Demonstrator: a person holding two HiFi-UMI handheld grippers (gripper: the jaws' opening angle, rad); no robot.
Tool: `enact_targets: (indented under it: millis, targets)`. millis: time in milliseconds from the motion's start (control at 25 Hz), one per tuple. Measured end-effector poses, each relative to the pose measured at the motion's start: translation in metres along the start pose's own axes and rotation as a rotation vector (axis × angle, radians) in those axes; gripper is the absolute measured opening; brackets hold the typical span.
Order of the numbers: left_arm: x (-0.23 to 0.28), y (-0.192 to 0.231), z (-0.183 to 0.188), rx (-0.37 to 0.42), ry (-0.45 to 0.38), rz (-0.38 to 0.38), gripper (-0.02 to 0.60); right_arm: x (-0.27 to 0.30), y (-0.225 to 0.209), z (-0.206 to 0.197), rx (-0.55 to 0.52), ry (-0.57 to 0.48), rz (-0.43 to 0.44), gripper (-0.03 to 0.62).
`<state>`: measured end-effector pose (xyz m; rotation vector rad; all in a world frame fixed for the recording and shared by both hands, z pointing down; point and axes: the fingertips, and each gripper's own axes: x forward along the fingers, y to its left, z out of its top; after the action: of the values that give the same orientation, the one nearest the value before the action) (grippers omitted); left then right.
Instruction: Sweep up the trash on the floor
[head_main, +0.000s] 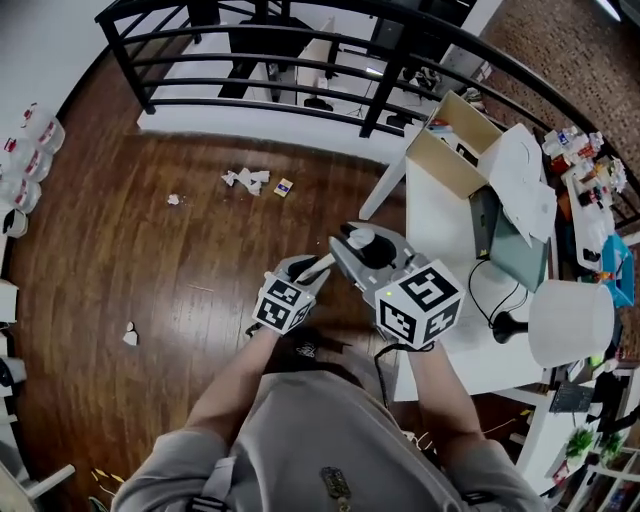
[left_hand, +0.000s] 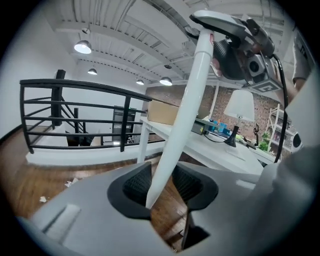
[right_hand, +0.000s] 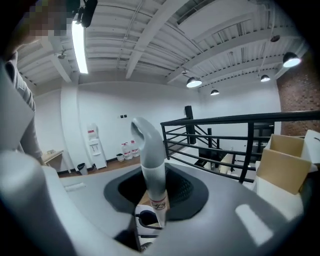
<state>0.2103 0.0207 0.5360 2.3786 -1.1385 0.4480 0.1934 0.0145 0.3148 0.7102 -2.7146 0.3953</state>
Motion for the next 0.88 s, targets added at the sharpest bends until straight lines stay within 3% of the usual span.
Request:
enact_targets:
  millis: [400,640,880]
  targets:
    - [-0.117,0.060,-0.040,-0.063,0.030,0.245,0.132,0.055,0.094,0.008,0.006,-0.023,0.272,0.086]
    - [-0.231,0.110,-0.076,-0.120,-0.007,0.409,0.133,0.113,0.205,0.019,-0.054,0.014,0.445,0.086]
    - [-0.352,0.138,-0.158,-0.180,-0.042,0.508,0.130,0.163,0.348,-0.010,-0.116,0.052,0.565,0.086]
